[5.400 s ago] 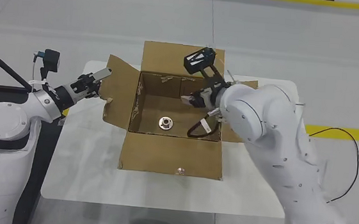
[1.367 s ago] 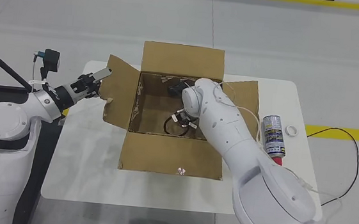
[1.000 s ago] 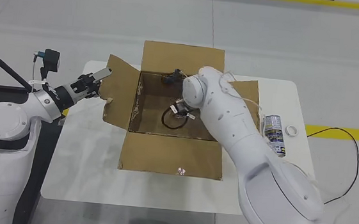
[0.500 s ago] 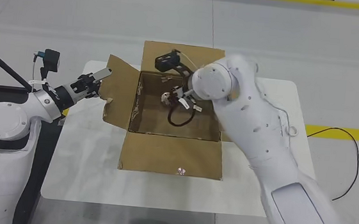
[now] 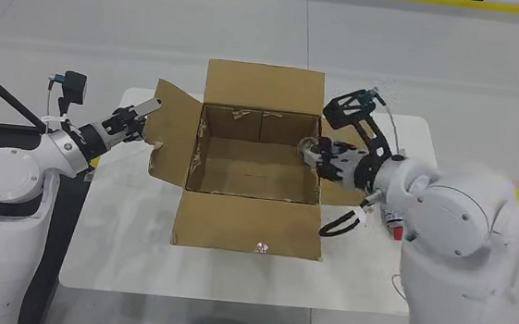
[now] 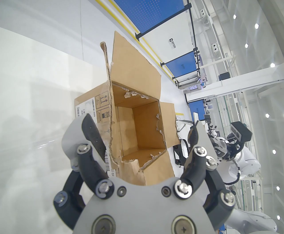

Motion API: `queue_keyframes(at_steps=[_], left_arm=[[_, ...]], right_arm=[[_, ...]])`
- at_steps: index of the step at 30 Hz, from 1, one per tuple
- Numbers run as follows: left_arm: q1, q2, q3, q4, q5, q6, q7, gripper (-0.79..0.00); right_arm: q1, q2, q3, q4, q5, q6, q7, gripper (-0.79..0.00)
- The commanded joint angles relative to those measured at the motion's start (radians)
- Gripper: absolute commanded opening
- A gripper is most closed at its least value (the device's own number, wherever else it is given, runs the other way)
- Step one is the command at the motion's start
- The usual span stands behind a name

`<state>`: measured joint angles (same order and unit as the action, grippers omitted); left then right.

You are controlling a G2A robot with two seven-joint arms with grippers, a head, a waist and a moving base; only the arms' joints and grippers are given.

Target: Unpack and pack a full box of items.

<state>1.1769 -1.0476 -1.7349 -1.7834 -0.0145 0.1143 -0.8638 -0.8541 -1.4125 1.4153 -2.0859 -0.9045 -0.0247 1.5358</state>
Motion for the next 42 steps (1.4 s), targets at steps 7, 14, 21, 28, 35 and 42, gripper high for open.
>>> queue_keyframes(at_steps=[7, 14, 21, 28, 35, 42], left_arm=[[0.0, 0.0, 0.0, 0.0, 0.0, 0.0, 0.0, 0.0], [0.0, 0.0, 0.0, 0.0, 0.0, 0.0, 0.0, 0.0], [0.0, 0.0, 0.0, 0.0, 0.0, 0.0, 0.0, 0.0], [0.0, 0.0, 0.0, 0.0, 0.0, 0.0, 0.0, 0.0], [0.0, 0.0, 0.0, 0.0, 0.0, 0.0, 0.0, 0.0], [0.0, 0.0, 0.0, 0.0, 0.0, 0.0, 0.0, 0.0]], right_arm=[[-0.069, 0.057, 0.265, -0.003, -0.189, 0.081, 0.0, -0.785], [-0.112, 0.102, 0.425, 0.102, -0.236, 0.118, 0.0, -0.785], [-0.135, 0.15, 0.445, 0.28, -0.28, 0.13, 0.0, -0.785], [-0.073, 0.186, 0.372, 0.501, -0.368, 0.149, 0.0, -0.785], [-0.009, 0.211, 0.341, 0.695, -0.342, 0.157, 0.0, -0.785], [0.038, 0.23, 0.303, 0.813, -0.344, 0.162, 0.0, -0.785]])
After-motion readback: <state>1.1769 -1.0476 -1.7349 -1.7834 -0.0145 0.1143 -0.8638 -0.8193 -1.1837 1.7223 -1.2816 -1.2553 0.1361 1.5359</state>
